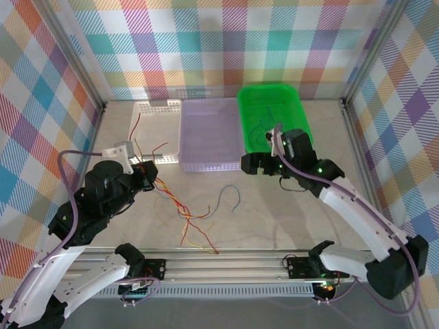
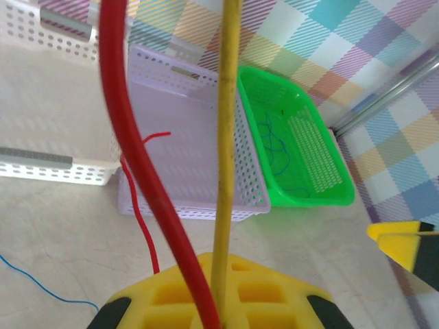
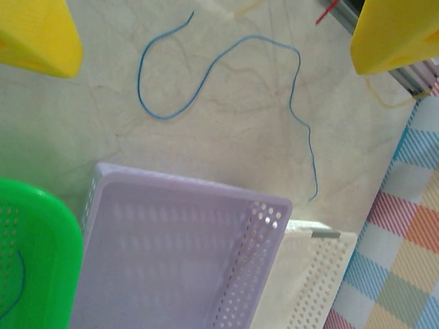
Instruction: Untangle the cables
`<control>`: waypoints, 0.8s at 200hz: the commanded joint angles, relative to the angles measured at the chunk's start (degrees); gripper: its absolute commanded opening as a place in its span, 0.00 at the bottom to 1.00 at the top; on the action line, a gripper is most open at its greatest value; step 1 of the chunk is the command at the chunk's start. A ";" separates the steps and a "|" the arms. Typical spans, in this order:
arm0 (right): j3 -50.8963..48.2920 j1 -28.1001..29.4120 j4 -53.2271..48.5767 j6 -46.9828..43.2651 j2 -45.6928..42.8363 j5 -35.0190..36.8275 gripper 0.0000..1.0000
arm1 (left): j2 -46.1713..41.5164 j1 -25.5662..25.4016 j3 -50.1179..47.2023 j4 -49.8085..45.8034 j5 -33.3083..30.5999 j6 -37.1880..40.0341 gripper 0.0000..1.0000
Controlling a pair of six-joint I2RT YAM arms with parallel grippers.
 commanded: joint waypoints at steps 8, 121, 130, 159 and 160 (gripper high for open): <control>-4.58 3.42 1.65 1.42 -3.31 2.62 1.00 | -1.02 0.59 0.82 4.76 -0.17 9.13 0.00; -14.23 17.50 8.15 5.00 9.50 13.94 1.00 | -10.19 0.59 -13.01 13.28 -2.17 14.48 0.00; -13.86 18.16 8.51 5.09 11.26 14.44 1.00 | -10.83 0.59 -13.87 13.42 -2.57 14.47 0.00; -13.08 19.55 9.22 5.44 15.39 15.96 1.00 | -12.09 0.59 -15.25 13.24 -2.90 14.00 0.00; -13.10 19.58 9.28 5.44 15.48 15.97 1.00 | -12.14 0.59 -15.24 13.23 -3.01 13.97 0.00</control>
